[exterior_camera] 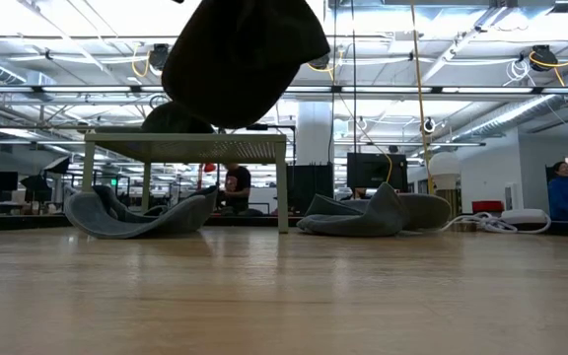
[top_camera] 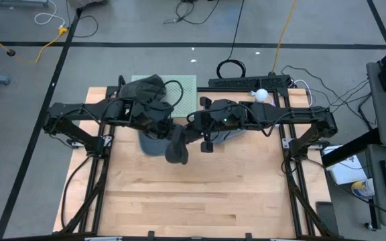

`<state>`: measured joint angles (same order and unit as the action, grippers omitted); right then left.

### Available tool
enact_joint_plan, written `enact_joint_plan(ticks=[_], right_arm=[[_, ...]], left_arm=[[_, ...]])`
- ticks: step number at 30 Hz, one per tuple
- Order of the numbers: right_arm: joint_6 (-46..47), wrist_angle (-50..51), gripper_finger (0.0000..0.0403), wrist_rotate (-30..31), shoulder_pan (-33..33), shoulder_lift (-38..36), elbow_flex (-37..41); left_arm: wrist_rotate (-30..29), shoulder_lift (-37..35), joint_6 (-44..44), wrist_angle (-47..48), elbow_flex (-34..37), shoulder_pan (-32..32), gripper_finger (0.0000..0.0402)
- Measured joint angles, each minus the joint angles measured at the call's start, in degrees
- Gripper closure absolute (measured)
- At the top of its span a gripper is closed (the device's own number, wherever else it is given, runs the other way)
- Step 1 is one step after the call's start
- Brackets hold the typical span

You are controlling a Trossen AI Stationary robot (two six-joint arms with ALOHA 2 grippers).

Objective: Pick & Place hat
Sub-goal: Stack the black cap on the black cap on the shelf

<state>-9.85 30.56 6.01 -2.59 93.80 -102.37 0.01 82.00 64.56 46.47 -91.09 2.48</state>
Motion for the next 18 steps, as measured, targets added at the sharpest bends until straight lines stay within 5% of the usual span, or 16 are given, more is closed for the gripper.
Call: enact_joint_plan(ticks=[12,18], right_arm=[[0.62,11.47,0.0228,4.36,-0.15,-4.11,0.09],[1.68,12.23,0.0185,4.36,-1.33,-8.65,0.1]], left_arm=[[1.1,-3.58,1.26,2.71,0.0,-0.66,0.0399],[0.94,-6.34,2.62,6.49,-0.02,-0.98,0.04]])
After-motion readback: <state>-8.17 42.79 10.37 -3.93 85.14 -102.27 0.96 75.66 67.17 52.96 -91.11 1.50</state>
